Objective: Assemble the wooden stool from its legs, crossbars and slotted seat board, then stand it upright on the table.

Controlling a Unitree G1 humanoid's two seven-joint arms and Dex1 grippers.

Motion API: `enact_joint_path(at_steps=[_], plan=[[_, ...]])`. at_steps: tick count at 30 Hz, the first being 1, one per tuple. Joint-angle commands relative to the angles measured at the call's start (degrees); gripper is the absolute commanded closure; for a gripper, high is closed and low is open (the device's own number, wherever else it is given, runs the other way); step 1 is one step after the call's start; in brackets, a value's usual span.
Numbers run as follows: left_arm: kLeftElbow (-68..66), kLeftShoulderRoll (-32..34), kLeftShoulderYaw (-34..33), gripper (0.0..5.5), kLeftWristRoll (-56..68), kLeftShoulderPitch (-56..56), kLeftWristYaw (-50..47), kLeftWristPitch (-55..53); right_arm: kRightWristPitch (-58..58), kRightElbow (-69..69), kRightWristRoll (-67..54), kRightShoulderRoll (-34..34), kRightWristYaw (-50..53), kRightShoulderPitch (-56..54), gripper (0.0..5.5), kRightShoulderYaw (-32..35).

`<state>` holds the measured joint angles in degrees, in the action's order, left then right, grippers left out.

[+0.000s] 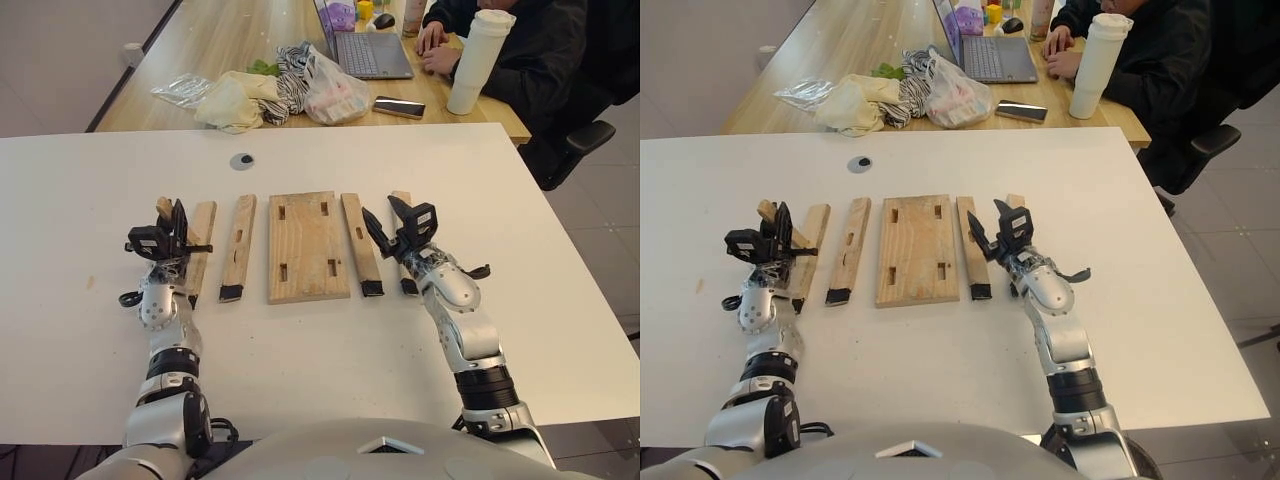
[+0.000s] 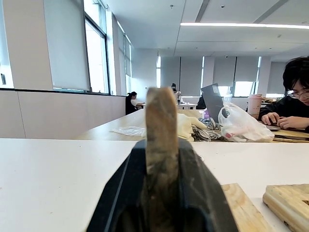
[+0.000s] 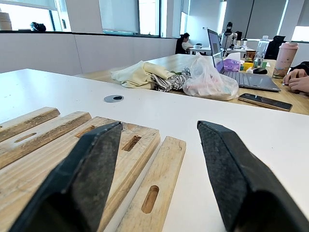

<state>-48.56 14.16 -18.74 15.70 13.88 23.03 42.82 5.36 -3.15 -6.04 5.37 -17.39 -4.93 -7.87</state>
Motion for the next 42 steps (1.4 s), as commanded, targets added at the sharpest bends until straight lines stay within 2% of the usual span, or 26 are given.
enact_joint_path(at_steps=[1, 7, 18, 24, 25, 28, 32, 35, 40, 42], plan=[[-7.9, -1.1, 1.5, 5.13, -2.0, -6.0, 1.0, -4.3, 1.2, -1.0, 0.4, 0.7, -0.1, -0.2, 2.66, 0.1], [-11.6, -1.9, 2.9, 5.13, -2.8, -3.5, 0.8, -2.5, 1.3, -0.7, 0.4, 0.5, 0.0, -0.7, 2.66, 0.1], [-14.9, -3.3, 3.5, 5.13, -3.0, 11.8, -2.7, -2.6, 1.7, -0.2, 0.4, 0.4, -0.4, -2.1, 2.66, 0.0], [-13.6, -2.5, 4.4, 5.13, -5.0, 10.9, -5.5, -1.3, 1.6, -0.4, 0.7, 0.1, 0.0, -1.7, 2.66, -0.2], [-12.3, -2.3, 4.6, 4.76, -5.4, 10.4, -6.1, -1.1, 1.6, -0.6, 0.7, 0.1, 0.2, -1.5, 2.66, -0.2], [-3.6, -0.8, 5.6, 4.39, -7.7, 7.8, -9.0, -3.5, 1.9, -1.0, 1.0, -0.1, 0.6, -1.0, 2.66, -0.3], [24.2, 1.4, 7.2, 3.88, -4.8, -0.5, -8.5, -25.9, 2.5, -2.6, 1.1, 0.2, 0.7, 0.2, 2.66, -0.5], [37.1, 2.9, 8.1, 3.44, -2.3, -5.1, -9.3, -45.3, 2.7, -3.2, 1.3, 0.3, 0.9, 0.7, 2.66, -0.4], [48.4, 2.0, 7.2, 2.72, 1.2, -10.0, -13.5, -66.4, 2.8, -3.6, 1.4, 0.5, 1.0, 1.2, 2.66, -0.2], [50.6, 1.8, 7.9, 2.72, 1.2, -11.3, -14.0, -71.8, 2.8, -3.6, 1.5, 0.7, 0.8, 1.3, 2.66, -0.3]])
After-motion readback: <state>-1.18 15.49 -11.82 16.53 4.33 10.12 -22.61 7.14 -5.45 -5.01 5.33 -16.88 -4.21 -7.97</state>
